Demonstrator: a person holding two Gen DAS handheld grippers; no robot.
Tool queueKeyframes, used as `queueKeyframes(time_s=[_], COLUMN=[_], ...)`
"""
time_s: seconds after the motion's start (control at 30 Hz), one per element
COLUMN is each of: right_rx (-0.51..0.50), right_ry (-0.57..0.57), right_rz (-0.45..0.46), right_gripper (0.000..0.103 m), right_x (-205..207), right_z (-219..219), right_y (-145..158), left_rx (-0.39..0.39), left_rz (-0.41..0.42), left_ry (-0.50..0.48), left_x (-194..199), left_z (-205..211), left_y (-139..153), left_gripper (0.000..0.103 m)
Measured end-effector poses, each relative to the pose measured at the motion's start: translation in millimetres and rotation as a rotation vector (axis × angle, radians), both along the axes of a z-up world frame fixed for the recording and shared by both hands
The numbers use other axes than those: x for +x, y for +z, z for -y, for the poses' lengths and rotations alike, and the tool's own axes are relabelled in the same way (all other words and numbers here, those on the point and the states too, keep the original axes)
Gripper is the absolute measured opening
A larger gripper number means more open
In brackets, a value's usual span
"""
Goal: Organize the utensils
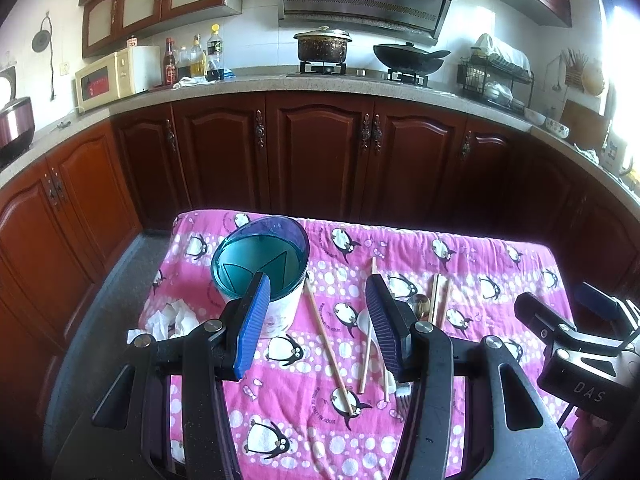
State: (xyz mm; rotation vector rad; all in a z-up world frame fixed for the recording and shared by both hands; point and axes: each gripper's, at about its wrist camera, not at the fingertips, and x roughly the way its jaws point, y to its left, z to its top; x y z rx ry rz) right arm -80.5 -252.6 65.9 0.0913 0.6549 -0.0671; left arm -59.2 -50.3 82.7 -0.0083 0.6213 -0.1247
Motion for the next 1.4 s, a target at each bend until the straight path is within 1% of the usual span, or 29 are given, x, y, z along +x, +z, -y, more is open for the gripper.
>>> queueKeyframes(time_s=[0.33,0.9,1.4], right_rx=[-0.011,-0.02,-0.007], right_ry=[0.003,0.019,0.016], right_rz=[0.0,-0.031,-0.054], right_gripper=[0.103,0.103,0.103], right_x=[1,6,12], right_z=[-2,-5,-4], right_y=[-2,-9,-20], left_rx=[-0.008,-0.003,-0.002], left_rz=[-0.012,-0.034,-0.05], left_ry=[0.01,0.018,0.022], left_x=[1,7,12], left_z=[-4,-5,-6], left_y=[-6,-14,-21], left_gripper=[0.05,0.05,0.05])
